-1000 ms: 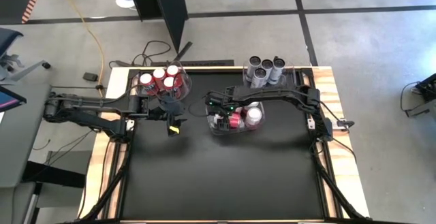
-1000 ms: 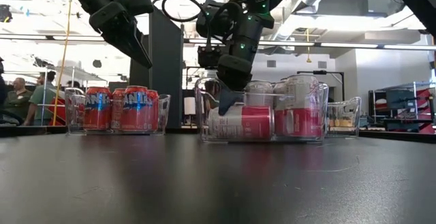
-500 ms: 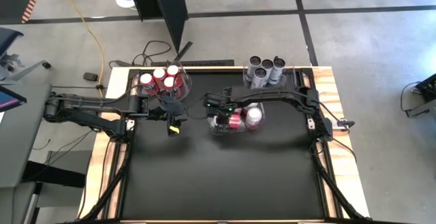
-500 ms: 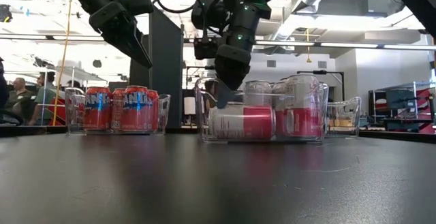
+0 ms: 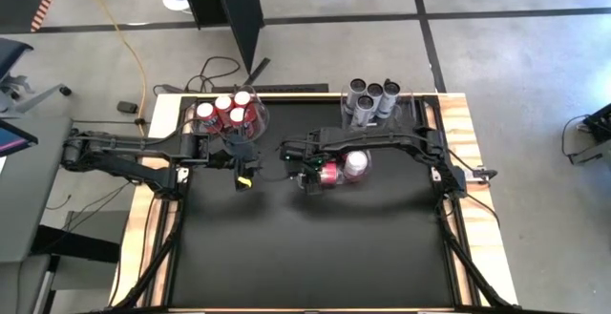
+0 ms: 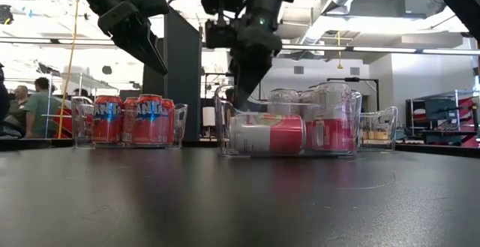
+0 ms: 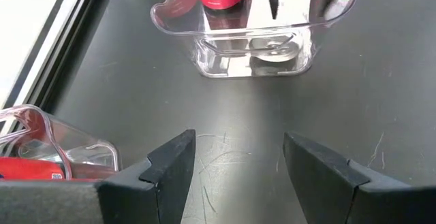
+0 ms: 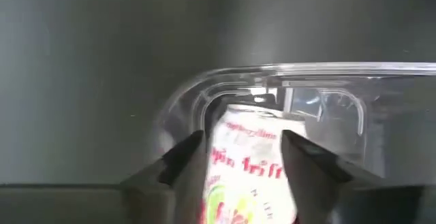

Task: Sort soda cans
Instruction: Adjust the pink-white soda can

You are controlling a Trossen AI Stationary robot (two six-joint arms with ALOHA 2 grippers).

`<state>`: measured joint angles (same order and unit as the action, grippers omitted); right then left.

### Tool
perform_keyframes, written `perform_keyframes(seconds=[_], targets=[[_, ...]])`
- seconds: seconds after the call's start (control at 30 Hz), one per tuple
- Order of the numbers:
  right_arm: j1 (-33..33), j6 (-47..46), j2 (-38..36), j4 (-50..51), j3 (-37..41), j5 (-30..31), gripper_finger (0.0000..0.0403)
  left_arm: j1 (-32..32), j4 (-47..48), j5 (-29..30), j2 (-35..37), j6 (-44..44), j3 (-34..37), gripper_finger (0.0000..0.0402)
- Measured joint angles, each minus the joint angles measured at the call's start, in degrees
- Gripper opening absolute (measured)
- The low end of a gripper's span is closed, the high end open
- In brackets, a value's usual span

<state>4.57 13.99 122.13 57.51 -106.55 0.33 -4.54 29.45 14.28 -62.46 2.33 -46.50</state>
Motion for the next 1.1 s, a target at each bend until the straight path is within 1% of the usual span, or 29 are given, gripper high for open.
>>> perform_keyframes(seconds=[0.13,0.23,0.33,0.4,0.47,0.7,0.83,0.9,1.1], targets=[[-0.14,-0.40,-0.09,3.16,-0.50,0.04,0.0268,0.00,0.00,-0.01,-0.01,0.00,0.00,0.0219],[0.02,-0.07,0.39,5.27,-0.50,0.38,0.0315,0.00,-0.03,-0.01,0.00,0.02,0.00,0.0219],[0.23,1.30,1.24,5.94,-0.54,1.97,0.0342,0.00,-0.18,-0.01,0.00,0.02,0.00,0.0219],[0.60,1.49,2.18,5.46,-0.61,1.64,0.0348,0.00,-0.22,-0.04,0.00,0.02,0.00,0.0219],[1.08,1.45,2.78,5.92,-0.61,0.97,0.0348,0.00,-0.24,-0.04,-0.02,0.03,0.00,0.0219],[1.28,2.38,8.12,7.34,-1.02,1.45,0.0341,0.00,-0.27,-0.25,-0.02,0.22,0.02,0.0219],[1.34,2.43,8.85,6.92,-1.00,1.45,0.0334,0.00,-0.20,-0.30,-0.02,0.24,0.02,0.0219],[1.64,1.87,8.90,6.10,-0.94,1.29,0.0319,0.00,-0.33,-0.28,-0.02,0.24,0.02,0.0219],[1.63,0.92,8.66,5.97,-0.80,0.99,0.0247,0.02,-0.37,-0.28,-0.02,0.22,0.02,0.0219]])
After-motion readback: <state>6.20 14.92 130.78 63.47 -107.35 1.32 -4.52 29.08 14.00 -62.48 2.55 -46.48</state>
